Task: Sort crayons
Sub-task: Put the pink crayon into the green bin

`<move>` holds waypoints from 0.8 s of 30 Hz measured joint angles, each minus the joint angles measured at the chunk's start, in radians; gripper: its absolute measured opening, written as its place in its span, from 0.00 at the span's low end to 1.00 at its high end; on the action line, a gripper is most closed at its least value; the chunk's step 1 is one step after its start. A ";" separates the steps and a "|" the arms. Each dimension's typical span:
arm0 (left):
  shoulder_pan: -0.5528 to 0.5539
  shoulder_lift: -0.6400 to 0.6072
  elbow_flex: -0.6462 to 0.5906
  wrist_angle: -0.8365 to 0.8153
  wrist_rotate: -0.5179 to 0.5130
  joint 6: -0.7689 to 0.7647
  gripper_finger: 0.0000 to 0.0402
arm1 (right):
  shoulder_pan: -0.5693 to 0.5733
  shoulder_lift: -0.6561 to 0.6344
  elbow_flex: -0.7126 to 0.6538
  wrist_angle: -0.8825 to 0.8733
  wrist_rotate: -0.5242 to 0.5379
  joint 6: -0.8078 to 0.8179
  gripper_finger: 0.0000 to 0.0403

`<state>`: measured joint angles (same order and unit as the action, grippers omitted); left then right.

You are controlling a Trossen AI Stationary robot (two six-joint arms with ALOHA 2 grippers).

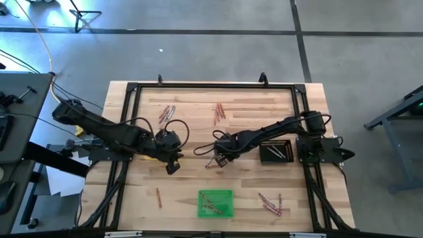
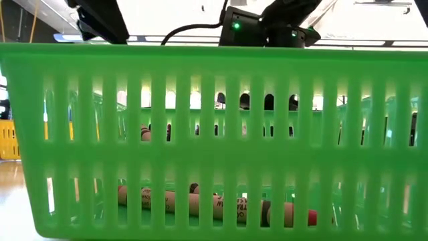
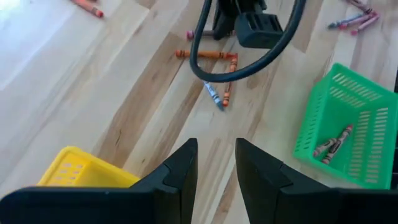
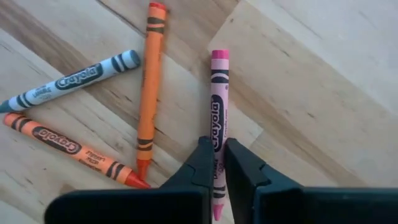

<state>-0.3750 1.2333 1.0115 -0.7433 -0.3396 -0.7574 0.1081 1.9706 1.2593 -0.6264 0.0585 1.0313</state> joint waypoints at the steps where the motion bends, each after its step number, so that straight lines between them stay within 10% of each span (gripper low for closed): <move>1: -0.009 -0.009 0.000 -0.005 -0.010 -0.001 0.24 | 0.000 0.002 0.010 -0.009 -0.002 -0.004 0.03; 12: -0.112 -0.085 0.000 -0.041 -0.109 -0.091 0.24 | 0.026 -0.031 0.277 -0.092 -0.041 -0.144 0.01; 24: -0.175 -0.117 0.000 -0.145 -0.127 -0.175 0.24 | 0.301 -0.035 0.494 -0.168 -0.072 -0.028 0.00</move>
<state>-0.5502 1.1167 1.0119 -0.8886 -0.4669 -0.9324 0.4087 1.9357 1.7531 -0.7944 -0.0138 1.0036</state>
